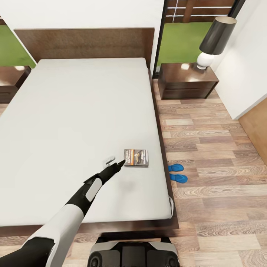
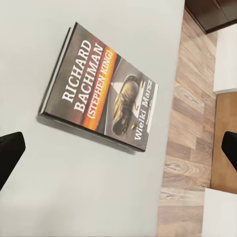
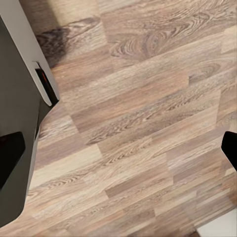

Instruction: In the bedroom, move the book from the bed onto either nightstand, and place the two sandals side by side next to the bed.

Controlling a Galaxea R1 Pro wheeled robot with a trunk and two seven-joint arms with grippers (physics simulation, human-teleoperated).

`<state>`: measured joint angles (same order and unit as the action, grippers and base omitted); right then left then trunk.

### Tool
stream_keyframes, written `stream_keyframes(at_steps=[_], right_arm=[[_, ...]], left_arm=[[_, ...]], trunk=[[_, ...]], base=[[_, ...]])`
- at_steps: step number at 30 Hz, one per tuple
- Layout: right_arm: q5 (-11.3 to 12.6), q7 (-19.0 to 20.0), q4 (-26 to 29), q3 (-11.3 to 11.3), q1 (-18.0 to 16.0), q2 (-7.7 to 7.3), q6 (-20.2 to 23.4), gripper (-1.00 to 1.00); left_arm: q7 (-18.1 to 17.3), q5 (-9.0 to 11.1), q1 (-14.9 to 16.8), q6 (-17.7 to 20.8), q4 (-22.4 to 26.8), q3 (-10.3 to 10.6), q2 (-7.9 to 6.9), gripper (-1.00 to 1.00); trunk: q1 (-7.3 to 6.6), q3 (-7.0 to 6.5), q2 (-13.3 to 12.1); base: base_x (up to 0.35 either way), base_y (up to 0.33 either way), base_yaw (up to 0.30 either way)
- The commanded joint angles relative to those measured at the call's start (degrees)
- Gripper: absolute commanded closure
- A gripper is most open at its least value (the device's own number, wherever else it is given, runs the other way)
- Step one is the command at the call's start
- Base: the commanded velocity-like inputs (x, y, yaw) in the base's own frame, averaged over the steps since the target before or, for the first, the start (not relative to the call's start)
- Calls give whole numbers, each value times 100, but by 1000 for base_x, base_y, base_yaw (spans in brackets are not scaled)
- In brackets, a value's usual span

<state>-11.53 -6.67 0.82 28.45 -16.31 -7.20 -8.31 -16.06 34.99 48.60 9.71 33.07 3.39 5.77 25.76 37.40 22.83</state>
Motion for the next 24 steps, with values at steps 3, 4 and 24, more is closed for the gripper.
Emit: stream_keyframes(at_steps=[3,4,24], right_arm=[[-60,-18,-7,48,-4,-1,-22,-100],[-60,-18,-5,46,-4,-1,-22,-100],[-142,-18,6,-91,-4,98,-22,-100]], left_arm=[[9,60,9,38,-6,2,16,-100],[18,62,16,40,-2,1,26,-100],[76,63,545,502,57,2,137,-100]], trunk=[[3,21,9],[3,25,9],[3,40,9]], base=[[0,0,0],[0,0,0],[0,0,0]])
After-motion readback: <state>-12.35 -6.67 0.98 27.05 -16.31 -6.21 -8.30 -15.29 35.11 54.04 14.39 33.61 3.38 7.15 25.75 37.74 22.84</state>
